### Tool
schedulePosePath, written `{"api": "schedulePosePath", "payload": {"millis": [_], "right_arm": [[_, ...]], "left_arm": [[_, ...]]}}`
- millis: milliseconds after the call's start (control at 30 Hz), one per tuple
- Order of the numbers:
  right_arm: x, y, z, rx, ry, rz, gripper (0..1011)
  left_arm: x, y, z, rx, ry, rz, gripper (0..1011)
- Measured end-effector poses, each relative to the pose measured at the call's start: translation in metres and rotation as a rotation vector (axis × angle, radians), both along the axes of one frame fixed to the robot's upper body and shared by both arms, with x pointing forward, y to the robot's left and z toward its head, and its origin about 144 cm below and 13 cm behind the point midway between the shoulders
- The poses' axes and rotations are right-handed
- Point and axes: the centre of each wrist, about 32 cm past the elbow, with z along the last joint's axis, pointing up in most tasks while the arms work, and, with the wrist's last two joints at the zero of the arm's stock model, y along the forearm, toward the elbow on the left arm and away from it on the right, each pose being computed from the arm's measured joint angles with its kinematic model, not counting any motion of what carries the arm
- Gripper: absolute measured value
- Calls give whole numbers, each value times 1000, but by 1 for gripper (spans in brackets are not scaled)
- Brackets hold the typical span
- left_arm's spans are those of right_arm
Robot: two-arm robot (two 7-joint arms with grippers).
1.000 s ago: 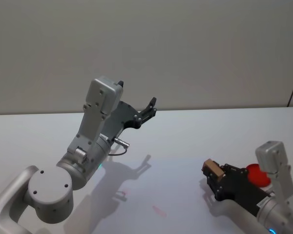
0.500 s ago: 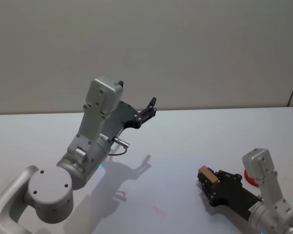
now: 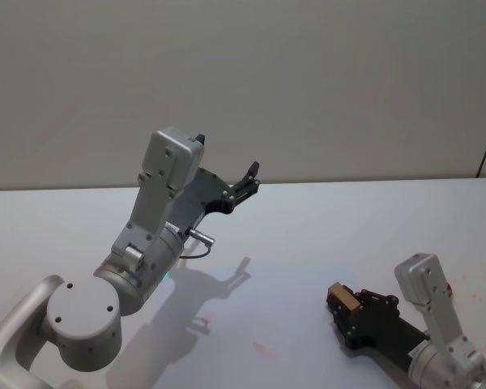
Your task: Use the one hand to pick up the stamp and affix it onto the A4 paper.
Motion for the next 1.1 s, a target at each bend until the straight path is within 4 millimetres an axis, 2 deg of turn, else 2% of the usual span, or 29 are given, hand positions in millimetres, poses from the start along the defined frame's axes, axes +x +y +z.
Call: {"api": "schedulePosePath", "payload": {"millis": [700, 1100], "right_arm": [[-1, -2, 2, -9, 17, -6, 220], [0, -1, 25, 83, -8, -13, 220]], "left_arm": [[0, 0, 0, 0, 0, 0, 1001], [0, 0, 0, 0, 0, 0, 1001]]}}
